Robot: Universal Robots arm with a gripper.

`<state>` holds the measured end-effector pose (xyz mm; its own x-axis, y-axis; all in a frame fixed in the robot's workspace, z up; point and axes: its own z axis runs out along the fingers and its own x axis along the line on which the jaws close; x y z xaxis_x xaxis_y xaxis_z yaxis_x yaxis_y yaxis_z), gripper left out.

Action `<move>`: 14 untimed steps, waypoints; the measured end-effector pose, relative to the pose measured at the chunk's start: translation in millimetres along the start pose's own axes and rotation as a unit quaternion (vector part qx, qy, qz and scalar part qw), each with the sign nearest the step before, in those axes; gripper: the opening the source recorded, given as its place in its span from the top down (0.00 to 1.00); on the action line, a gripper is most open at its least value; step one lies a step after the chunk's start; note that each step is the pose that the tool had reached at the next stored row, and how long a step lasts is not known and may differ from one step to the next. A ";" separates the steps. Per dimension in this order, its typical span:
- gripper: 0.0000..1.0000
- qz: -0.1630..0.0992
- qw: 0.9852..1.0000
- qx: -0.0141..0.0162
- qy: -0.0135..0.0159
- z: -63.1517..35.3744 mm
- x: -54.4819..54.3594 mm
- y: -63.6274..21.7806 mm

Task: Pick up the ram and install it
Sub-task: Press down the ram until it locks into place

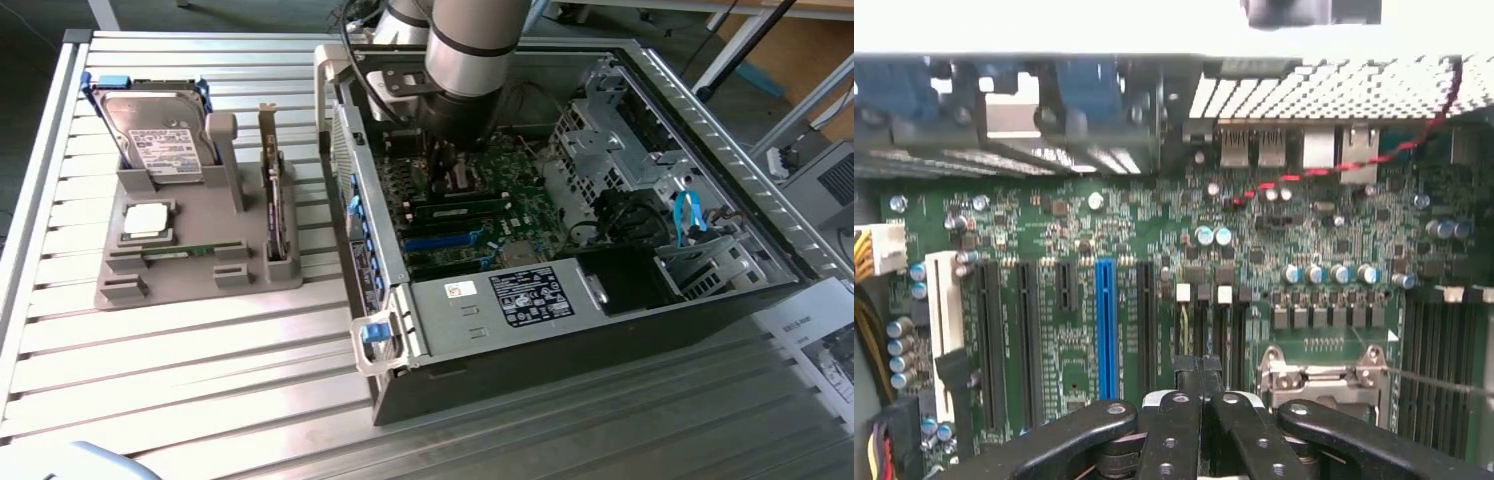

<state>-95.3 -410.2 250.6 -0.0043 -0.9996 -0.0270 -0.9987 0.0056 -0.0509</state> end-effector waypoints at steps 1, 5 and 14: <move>0.90 0.000 1.000 0.000 0.000 -0.1 0.0 1.8; 0.90 0.000 1.000 0.000 0.000 -0.2 0.0 3.9; 0.90 0.000 1.000 -0.006 0.000 -0.1 0.0 2.2</move>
<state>-97.5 -410.3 250.6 -0.0046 -0.9996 -0.0270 -0.9992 0.0056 -0.0388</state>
